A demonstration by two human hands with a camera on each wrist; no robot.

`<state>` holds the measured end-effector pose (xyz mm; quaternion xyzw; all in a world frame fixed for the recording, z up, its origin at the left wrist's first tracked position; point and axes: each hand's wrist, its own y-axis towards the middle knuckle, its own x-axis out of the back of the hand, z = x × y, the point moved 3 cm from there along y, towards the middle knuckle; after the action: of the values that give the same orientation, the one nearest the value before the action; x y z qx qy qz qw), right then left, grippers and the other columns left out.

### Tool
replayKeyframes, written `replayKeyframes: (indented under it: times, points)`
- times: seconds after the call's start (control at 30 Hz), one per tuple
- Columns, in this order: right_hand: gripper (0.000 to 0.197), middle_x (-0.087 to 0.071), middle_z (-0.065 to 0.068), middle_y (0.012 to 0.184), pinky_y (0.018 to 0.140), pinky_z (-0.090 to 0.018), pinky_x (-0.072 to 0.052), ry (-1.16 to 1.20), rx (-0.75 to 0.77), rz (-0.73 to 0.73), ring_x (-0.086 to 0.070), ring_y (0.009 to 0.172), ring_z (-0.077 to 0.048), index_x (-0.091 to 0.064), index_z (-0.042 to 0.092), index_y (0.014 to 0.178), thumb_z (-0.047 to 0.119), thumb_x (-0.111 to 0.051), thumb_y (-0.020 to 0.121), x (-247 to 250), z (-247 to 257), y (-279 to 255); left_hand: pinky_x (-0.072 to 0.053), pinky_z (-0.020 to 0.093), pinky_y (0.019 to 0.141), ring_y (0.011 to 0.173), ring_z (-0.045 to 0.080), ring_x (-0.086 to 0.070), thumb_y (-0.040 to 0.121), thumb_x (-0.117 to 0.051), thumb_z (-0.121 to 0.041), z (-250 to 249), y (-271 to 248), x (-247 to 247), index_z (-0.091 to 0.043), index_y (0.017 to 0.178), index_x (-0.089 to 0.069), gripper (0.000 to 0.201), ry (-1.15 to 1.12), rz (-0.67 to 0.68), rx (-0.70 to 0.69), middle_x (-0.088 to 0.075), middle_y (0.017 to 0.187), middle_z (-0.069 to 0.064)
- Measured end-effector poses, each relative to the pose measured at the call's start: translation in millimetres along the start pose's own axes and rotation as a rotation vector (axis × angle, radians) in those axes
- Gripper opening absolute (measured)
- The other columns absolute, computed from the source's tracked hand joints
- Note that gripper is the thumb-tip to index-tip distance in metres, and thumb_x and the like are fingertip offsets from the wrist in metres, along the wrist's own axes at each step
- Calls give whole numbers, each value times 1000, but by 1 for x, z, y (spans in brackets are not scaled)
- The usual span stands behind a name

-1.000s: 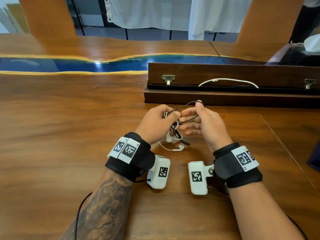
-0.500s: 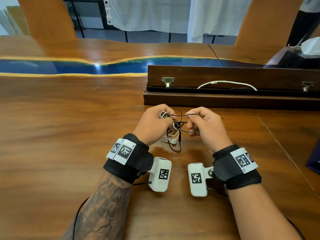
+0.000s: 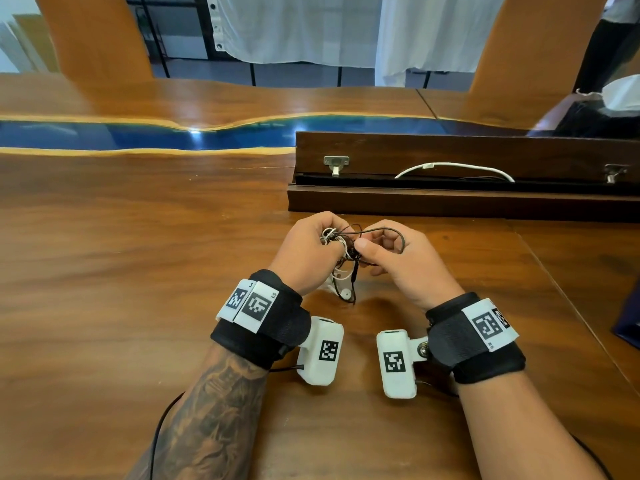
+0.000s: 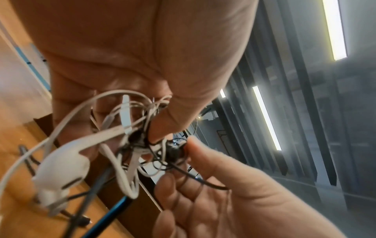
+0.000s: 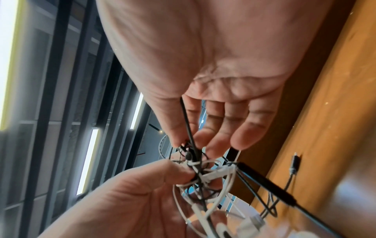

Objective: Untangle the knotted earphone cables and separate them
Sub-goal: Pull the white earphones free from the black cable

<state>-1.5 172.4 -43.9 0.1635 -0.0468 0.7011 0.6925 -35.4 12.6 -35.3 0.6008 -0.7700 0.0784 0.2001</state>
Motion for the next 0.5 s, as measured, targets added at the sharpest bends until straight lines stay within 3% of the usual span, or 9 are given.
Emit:
replayKeyframes:
  times: [0.1, 0.23, 0.37, 0.5]
  points:
    - [6, -72, 5, 84, 63, -19, -56, 22, 0, -58, -70, 76, -6, -68, 12, 101, 14, -64, 98, 2, 1, 0, -58, 37, 75, 82, 20, -65, 90, -59, 2, -2, -1, 0, -16, 97, -70, 22, 6, 20, -13, -71, 90, 3]
    - [6, -75, 2, 79, 61, -17, -53, 75, -30, -98, -72, 73, -7, -63, 15, 102, 11, -63, 98, 3, -2, 1, -44, 12, 56, 63, 0, -58, 91, -59, 3, -7, -3, 1, -7, 102, -70, 18, -100, 85, -3, -69, 84, -1]
    - [5, -74, 1, 76, 63, -23, -55, -5, -68, -82, -69, 70, -7, -61, 15, 103, 14, -63, 99, 3, -5, 2, -45, 12, 57, 69, 4, -61, 88, -60, 11, -9, -4, 2, -6, 102, -70, 24, -156, 109, 5, -72, 88, 5]
    - [18, -69, -10, 96, 61, -19, -52, -2, -40, -83, -68, 82, -11, -60, 21, 105, 7, -64, 95, 3, -5, 2, -46, 15, 55, 65, 8, -61, 89, -54, 11, -4, -1, 4, -4, 98, -69, 24, -168, 49, 62, -70, 84, 8]
